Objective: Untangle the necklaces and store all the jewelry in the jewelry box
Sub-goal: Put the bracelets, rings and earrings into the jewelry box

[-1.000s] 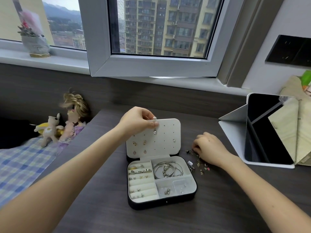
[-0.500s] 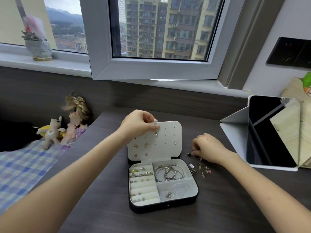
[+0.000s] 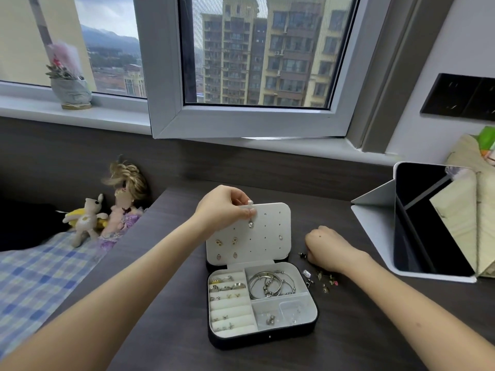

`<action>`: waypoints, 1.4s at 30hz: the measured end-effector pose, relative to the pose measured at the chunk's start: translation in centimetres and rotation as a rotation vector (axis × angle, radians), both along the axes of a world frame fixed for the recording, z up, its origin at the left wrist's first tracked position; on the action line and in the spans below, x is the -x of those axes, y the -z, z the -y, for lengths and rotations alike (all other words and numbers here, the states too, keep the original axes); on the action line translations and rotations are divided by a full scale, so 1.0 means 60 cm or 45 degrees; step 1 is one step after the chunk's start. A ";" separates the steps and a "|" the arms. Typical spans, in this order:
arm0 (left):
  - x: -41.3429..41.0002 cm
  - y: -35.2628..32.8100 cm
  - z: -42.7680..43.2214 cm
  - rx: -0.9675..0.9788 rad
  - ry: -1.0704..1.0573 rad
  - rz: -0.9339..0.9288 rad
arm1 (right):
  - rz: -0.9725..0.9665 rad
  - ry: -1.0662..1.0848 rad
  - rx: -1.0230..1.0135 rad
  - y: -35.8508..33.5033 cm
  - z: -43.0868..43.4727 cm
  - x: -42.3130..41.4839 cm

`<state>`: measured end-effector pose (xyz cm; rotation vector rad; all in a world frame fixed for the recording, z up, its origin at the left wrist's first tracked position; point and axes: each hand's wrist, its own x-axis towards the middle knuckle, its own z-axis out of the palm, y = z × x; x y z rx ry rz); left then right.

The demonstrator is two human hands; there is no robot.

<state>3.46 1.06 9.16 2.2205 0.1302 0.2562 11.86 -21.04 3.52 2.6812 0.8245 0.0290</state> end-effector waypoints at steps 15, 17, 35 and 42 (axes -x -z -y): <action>-0.005 0.003 -0.004 -0.005 -0.009 -0.013 | 0.023 0.064 -0.371 -0.013 0.030 -0.006; -0.007 0.004 -0.005 -0.009 -0.009 -0.013 | 0.095 0.028 -0.231 -0.007 0.024 0.000; -0.010 0.007 -0.007 0.000 -0.002 0.002 | -0.190 0.281 -0.468 -0.020 0.025 -0.018; -0.013 0.012 -0.010 0.013 -0.015 -0.005 | -0.245 0.311 -0.547 -0.027 0.042 -0.017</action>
